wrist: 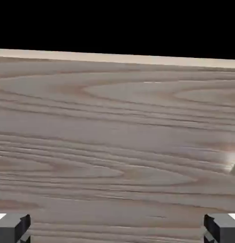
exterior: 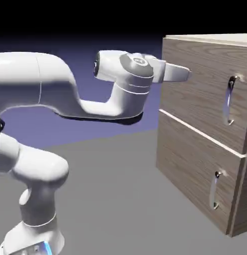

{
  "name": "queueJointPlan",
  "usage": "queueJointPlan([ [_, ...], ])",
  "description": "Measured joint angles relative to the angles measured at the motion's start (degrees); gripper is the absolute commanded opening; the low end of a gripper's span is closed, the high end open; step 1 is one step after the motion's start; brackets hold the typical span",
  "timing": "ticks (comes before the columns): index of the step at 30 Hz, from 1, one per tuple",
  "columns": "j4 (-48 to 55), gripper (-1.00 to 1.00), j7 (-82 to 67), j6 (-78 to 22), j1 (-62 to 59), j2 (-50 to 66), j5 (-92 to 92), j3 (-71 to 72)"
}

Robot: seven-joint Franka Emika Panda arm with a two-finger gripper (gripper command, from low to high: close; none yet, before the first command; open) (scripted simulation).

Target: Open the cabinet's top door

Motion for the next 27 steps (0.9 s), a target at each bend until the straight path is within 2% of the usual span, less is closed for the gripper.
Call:
queueJointPlan([
  [20, 11.47, 0.00, 34.81, -0.97, 18.87, -7.39, -49.83, -21.34],
  [22, 11.65, 0.00, 35.35, -0.99, 19.16, -7.50, -50.61, -21.67],
  [26, 18.21, 0.00, 35.17, -1.52, 27.46, -5.94, -50.82, -26.34],
  [27, 19.78, -1.00, 35.12, -1.65, 29.46, -5.56, -50.87, -27.47],
])
